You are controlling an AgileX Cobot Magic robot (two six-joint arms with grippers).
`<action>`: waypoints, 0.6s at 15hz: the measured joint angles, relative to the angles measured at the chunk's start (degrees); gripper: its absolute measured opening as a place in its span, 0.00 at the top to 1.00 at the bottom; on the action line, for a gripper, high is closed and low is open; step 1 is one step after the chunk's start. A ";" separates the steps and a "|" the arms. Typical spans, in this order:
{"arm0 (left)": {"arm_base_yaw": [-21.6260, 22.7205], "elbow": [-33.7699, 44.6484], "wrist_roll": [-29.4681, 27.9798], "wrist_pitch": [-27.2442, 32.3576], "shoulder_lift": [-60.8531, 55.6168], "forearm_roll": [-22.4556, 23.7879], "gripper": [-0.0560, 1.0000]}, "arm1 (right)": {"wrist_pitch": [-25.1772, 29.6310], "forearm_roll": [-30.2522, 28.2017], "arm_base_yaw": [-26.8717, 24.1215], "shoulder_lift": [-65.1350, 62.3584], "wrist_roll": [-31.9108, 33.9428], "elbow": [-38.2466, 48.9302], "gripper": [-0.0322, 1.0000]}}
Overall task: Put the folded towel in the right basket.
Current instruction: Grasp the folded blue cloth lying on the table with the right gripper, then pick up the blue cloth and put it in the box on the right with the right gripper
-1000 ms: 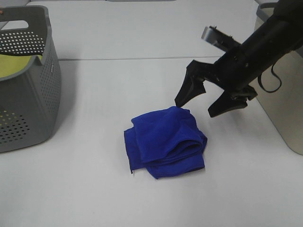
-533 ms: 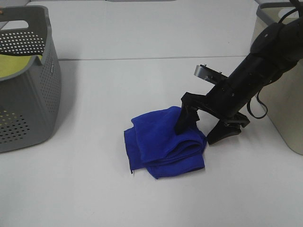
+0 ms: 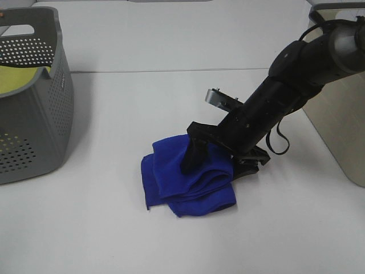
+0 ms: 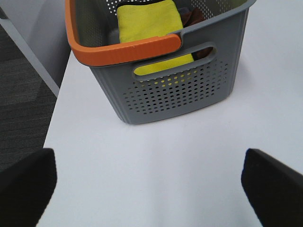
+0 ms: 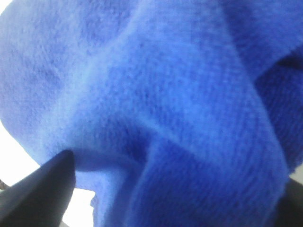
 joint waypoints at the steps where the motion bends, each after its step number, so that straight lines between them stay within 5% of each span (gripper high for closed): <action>1: 0.00 0.00 0.00 0.00 0.00 0.00 0.01 | -0.23 0.40 0.86 0.46 0.74 -0.06 0.19; 5: 0.00 0.00 0.00 0.00 0.00 0.00 0.01 | -0.46 -1.66 1.26 2.12 2.01 -0.17 0.76; 6: 0.00 0.00 0.00 0.00 0.00 0.00 0.01 | -0.40 -1.95 1.26 2.18 2.06 -0.17 0.84; 9: 0.00 0.00 0.00 0.00 0.00 0.00 0.01 | 1.26 -4.24 1.26 1.83 2.06 -0.17 0.84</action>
